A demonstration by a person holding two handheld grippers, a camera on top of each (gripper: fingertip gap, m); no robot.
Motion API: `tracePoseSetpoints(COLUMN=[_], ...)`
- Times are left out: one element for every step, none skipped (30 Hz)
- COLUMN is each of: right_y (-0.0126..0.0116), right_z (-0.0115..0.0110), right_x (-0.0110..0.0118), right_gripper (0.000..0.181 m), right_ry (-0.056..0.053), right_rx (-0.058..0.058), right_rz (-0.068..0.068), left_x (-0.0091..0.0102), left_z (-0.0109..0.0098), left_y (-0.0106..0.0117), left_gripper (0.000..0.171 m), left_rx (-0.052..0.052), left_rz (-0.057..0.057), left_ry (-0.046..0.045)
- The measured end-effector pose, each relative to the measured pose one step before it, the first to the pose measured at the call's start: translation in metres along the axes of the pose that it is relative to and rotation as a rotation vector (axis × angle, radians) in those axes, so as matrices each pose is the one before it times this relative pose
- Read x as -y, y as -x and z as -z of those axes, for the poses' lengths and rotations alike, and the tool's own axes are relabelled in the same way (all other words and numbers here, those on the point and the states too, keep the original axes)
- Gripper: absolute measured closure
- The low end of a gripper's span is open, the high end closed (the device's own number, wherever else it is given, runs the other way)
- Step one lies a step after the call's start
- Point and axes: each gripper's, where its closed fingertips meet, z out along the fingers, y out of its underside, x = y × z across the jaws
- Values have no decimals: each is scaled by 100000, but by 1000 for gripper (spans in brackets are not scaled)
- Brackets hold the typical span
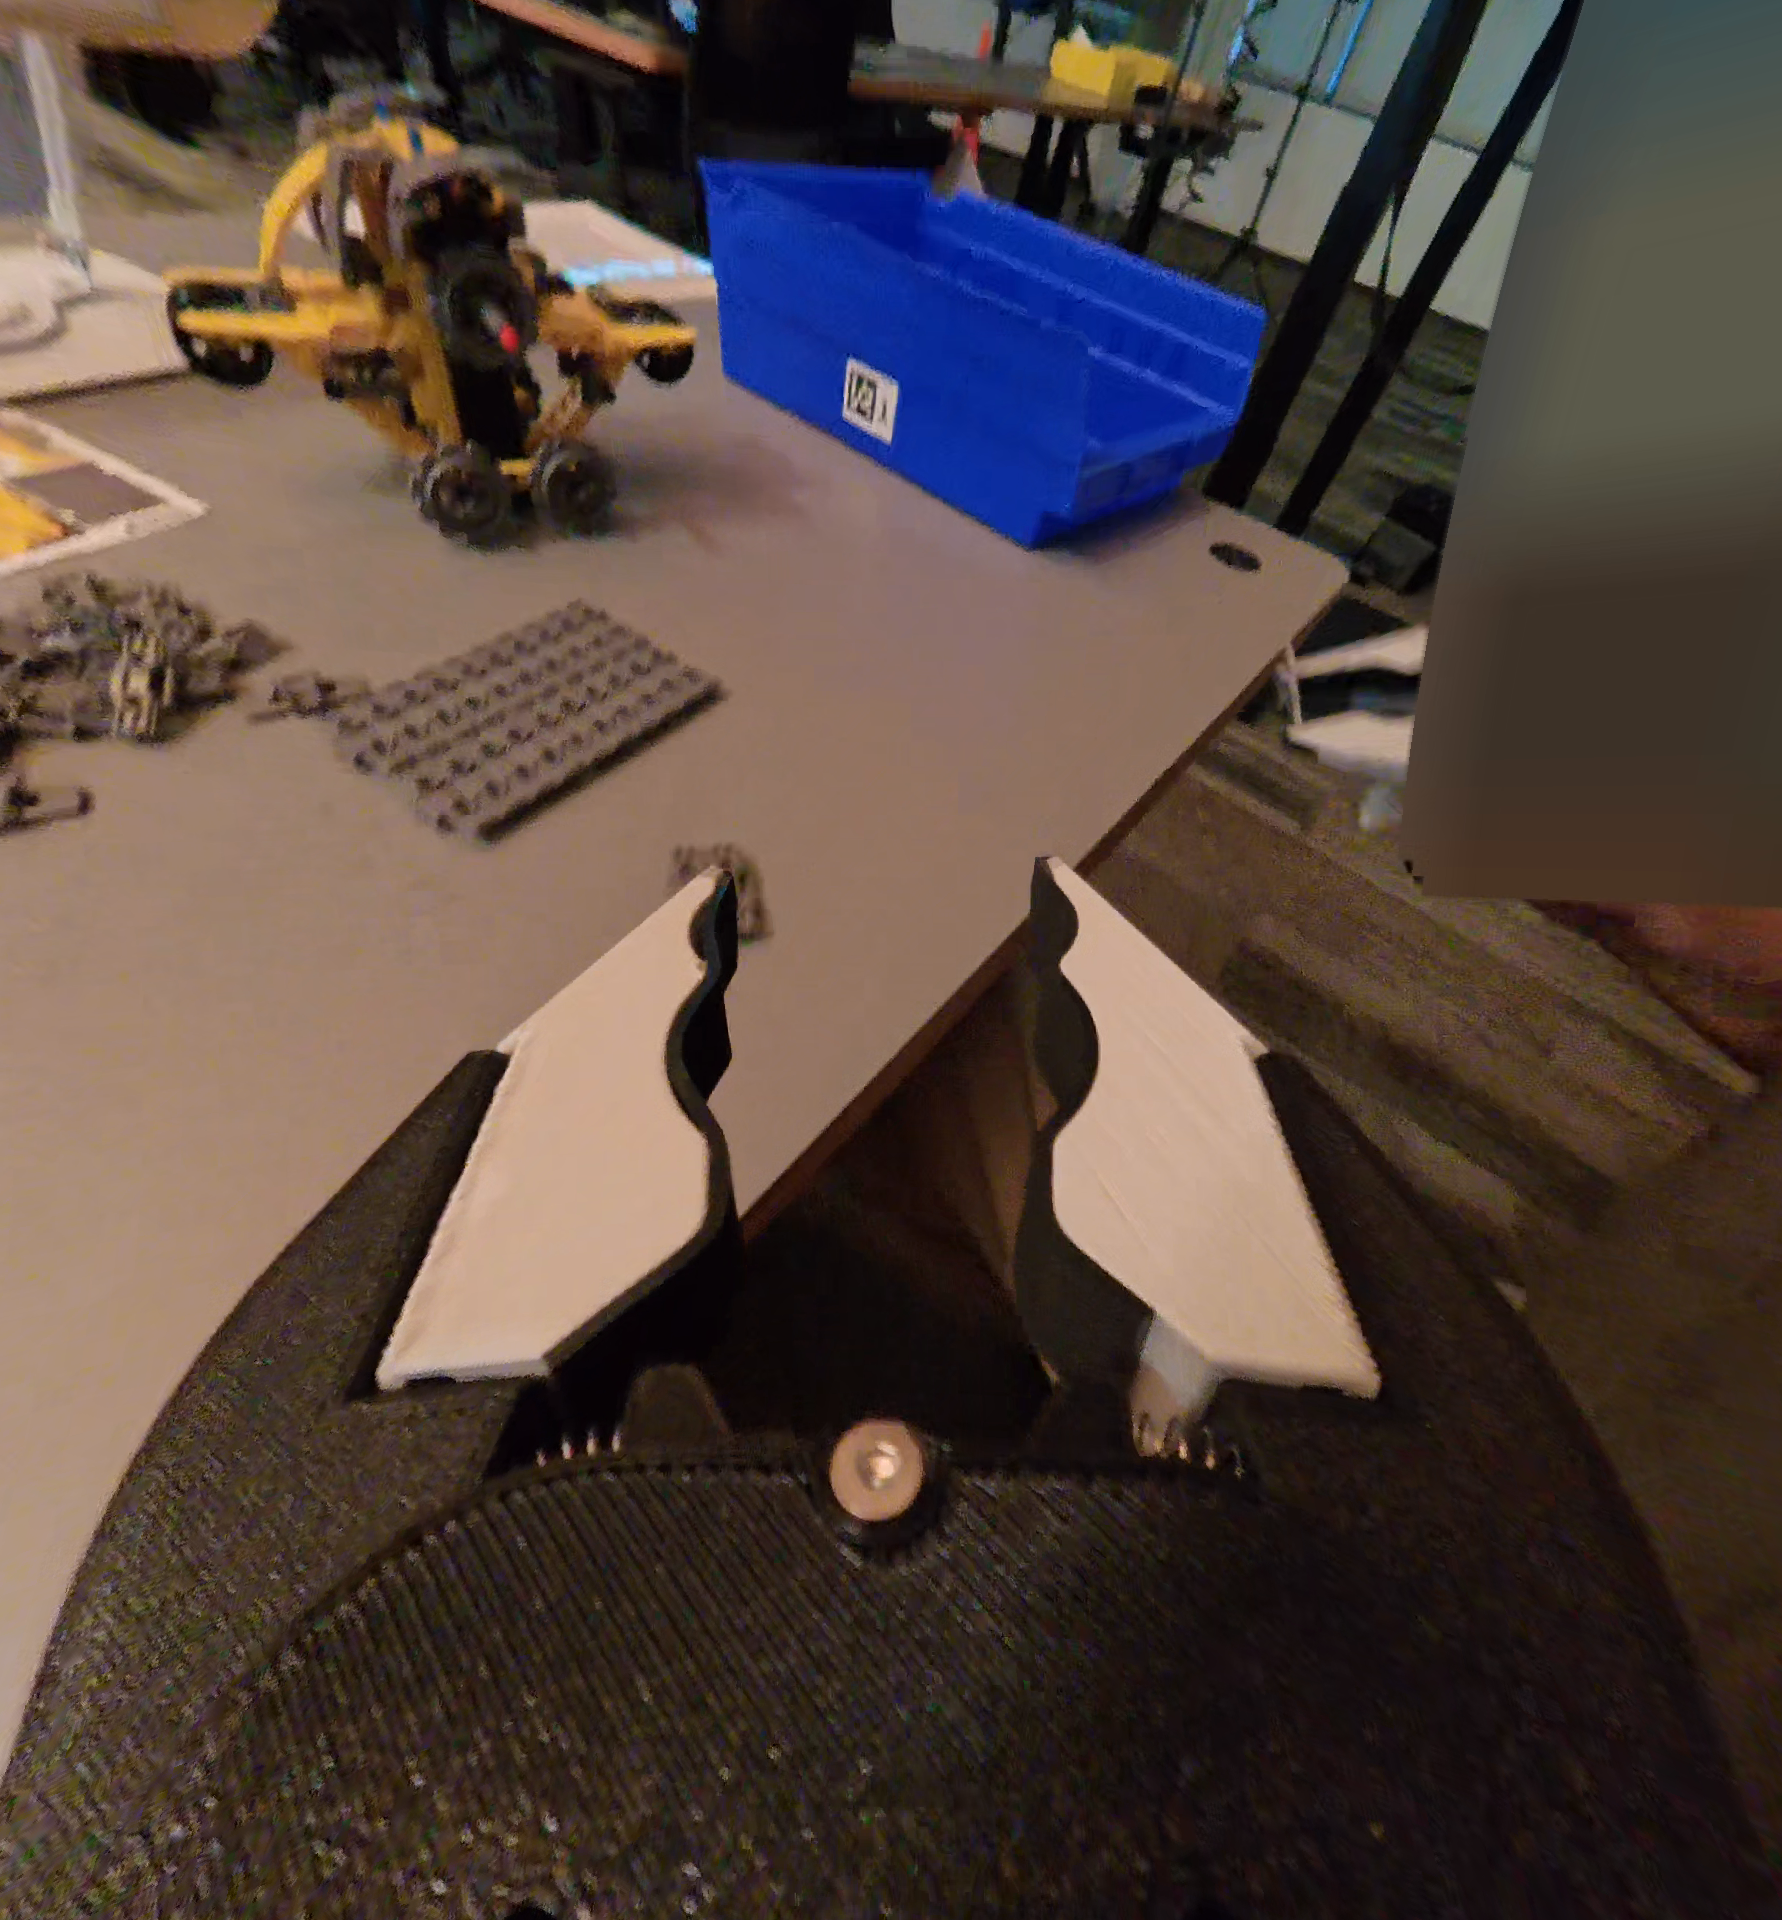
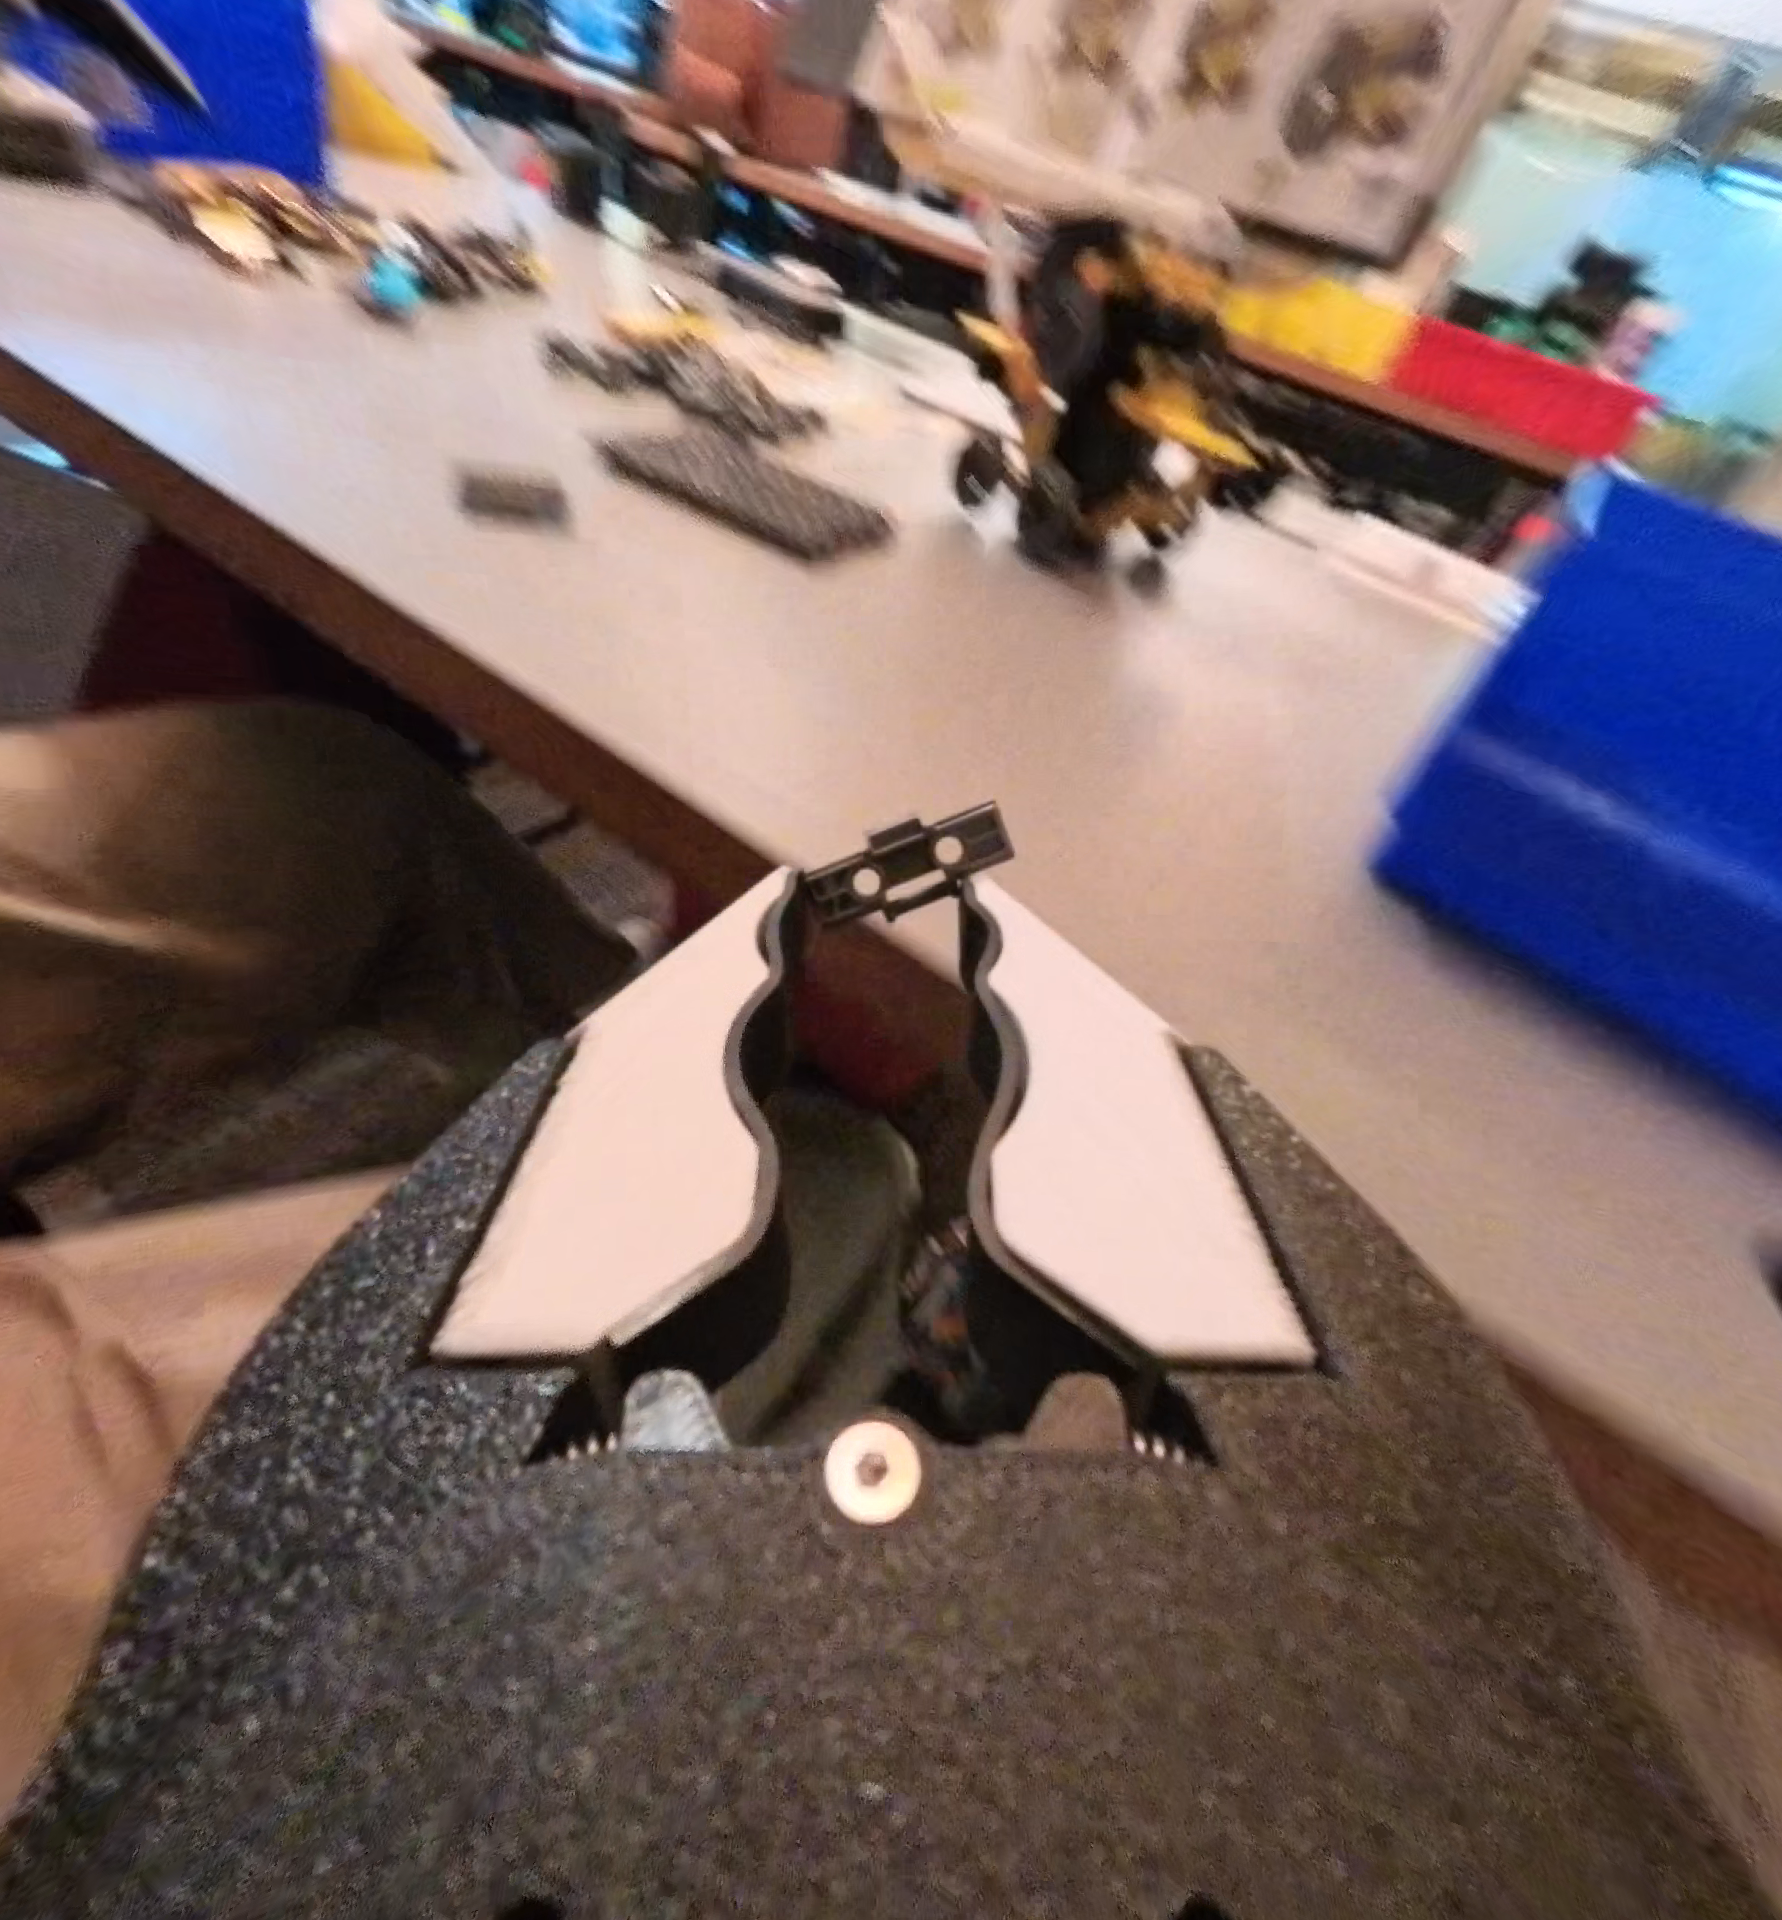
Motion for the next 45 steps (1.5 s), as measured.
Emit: tracePoseSetpoints(right_y=[1165,1160,984,861,676,383,137,-92,-371,-612,-657,-666,-593,-292,16,151,155,191,235,267,302,296,248,66,-115,-172,-83,97,210,238,268,295,324,308,247,180,148,171,213,265,235,146,66,86,77], right_z=[-2140,-2325,-2432,-2449,-2278,-2002,-1685,-1349,-1095,-875,-693,-546,-390,-224,-106,-50,-37,-47,-32,-45,-57,-50,-45,-27,1,22,25,19,7,-16,-76,-96,-100,-107,-95,-45,23,68,83,78,42,8,-27,-66,-91], right_x=[2194,1875,1444,967,583,337,133,17,-83,-147,-118,-139,-85,124,238,171,-8,-162,-280,-373,-447,-441,-433,-372,-278,-203,-160,-53,59,91,58,30,-33,-71,-91,-115,-113,-99,-106,-87,-69,-31,-14,24,61], right_gripper=[152,152,152,152,152,152,152,152,152,152,152,152,152,152,152,152,152,152,152,152,152,152,152,152,152,152,152,152,152,152,152,152,152,152,152,152,152,152,152,152,152,152,152,152,152], right_ry=[-2217,-1574,-339,2063,4149,5290,6012,5853,5115,4169,2828,2476,2245,980,-127,-132,427,928,988,973,1003,796,965,963,768,749,850,556,124,207,559,682,908,992,923,723,474,185,40,51,145,349,450,548,460], right_rx=[6335,7456,7466,7813,7328,6010,4555,3177,1530,183,247,319,457,1527,2034,1565,461,-90,-350,-255,107,290,243,-622,-1737,-2167,-1642,-788,-329,-153,54,232,616,800,797,600,571,882,1379,1770,1672,1150,749,1007,1143], right_rz=[169,-241,-484,-973,-994,-366,745,1972,2267,2292,2236,1139,-820,-2164,-2613,-2319,-1836,-1704,-1739,-2014,-2205,-2082,-2196,-1866,-1106,-584,-246,172,473,667,860,1081,1130,996,745,690,654,481,93,119,392,578,918,938,641], left_x=[-682,-557,-433,-279,-73,71,163,165,133,20,-124,-195,-208,-157,-118,-162,-96,-50,-75,-108,-191,-322,-340,-228,-24,29,33,43,59,0,-58,-106,-115,-83,6,59,10,10,61,120,175,210,164,196,204], left_z=[715,599,406,211,18,-163,-325,-471,-574,-710,-879,-969,-992,-948,-864,-765,-674,-589,-561,-525,-500,-434,-313,-176,-12,58,40,68,76,68,32,12,27,72,134,180,209,179,140,80,-1,-72,-117,-204,-243], left_y=[863,1037,1001,825,728,674,622,538,514,474,313,74,-158,-368,-401,-125,-136,-211,-58,121,187,229,339,294,185,11,-96,-130,-197,-386,-608,-727,-611,-435,-152,50,-49,20,175,268,283,303,271,155,-38], left_gripper=[117,117,117,117,117,117,117,116,116,116,115,116,118,120,122,123,124,123,122,121,120,120,121,122,127,130,131,130,130,130,129,128,127,127,125,124,124,124,123,120,115,109,107,106,103], left_rx=[-410,490,-67,-1234,-1605,-1582,-1592,-1940,-1762,-1497,-1851,-2467,-2937,-3439,-3171,-753,19,-26,846,1906,2061,2039,2353,2017,1318,-19,-766,-724,-574,-1227,-2243,-2613,-1548,-503,984,1471,201,-18,580,971,996,1332,1255,633,-612], left_rz=[292,179,664,1322,1619,1421,1343,1070,611,295,-307,-797,-841,-873,-2065,-1586,-1195,-1482,-2053,-2341,-2855,-2577,-2428,-2470,-2067,-1364,-93,-61,-261,-67,369,555,599,327,578,930,915,988,856,533,-222,-1087,-1675,-2215,-2641], left_ry=[1004,299,206,55,-359,-556,-108,763,1446,2336,3646,4533,4831,4678,3850,3500,3307,2795,2493,2143,2270,2894,3182,1986,269,-312,-390,-542,-620,-405,8,174,61,-256,-1025,-1413,-1039,-913,-955,-849,-664,-314,516,547,473])
